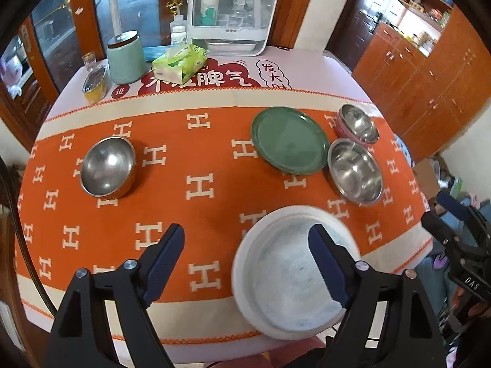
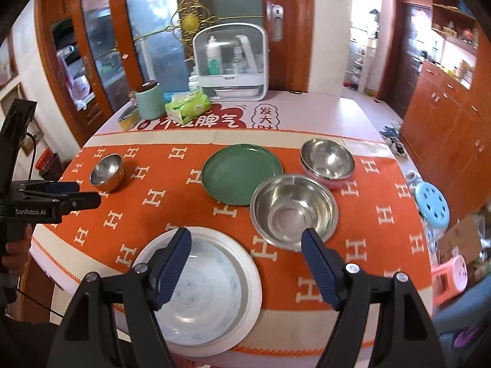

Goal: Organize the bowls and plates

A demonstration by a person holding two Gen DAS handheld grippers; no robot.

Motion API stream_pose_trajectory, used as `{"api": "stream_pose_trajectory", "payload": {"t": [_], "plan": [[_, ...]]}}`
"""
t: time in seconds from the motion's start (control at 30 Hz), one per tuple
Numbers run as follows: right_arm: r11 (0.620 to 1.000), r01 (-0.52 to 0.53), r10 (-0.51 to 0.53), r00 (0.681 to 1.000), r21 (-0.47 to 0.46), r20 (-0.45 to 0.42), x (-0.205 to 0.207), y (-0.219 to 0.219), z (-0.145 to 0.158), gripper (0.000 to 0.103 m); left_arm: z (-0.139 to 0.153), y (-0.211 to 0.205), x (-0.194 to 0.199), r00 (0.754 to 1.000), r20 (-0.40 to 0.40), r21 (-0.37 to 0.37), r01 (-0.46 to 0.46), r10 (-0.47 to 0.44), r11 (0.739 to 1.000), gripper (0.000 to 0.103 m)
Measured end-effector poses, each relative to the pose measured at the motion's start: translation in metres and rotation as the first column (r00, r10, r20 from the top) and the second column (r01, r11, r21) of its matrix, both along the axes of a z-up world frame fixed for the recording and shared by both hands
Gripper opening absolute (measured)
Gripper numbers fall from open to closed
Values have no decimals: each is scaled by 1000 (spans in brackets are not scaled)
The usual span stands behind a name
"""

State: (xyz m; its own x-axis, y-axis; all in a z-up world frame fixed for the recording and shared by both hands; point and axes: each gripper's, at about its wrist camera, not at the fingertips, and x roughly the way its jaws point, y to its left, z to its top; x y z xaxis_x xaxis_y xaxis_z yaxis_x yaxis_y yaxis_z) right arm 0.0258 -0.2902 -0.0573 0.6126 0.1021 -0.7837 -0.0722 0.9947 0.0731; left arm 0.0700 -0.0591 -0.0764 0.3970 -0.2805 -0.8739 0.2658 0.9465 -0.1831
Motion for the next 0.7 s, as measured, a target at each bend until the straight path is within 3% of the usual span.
{"api": "stream_pose_trajectory", "payload": {"t": [0.4, 0.7], "plan": [[982, -191, 191, 981, -2, 20, 70, -34, 10, 75, 4, -38, 24, 988, -15, -11, -156, 155, 988, 86], [960, -277, 278, 960, 40, -15, 136, -58, -9, 75, -6, -59, 49, 968, -28, -9, -248, 248, 969, 86]]}}
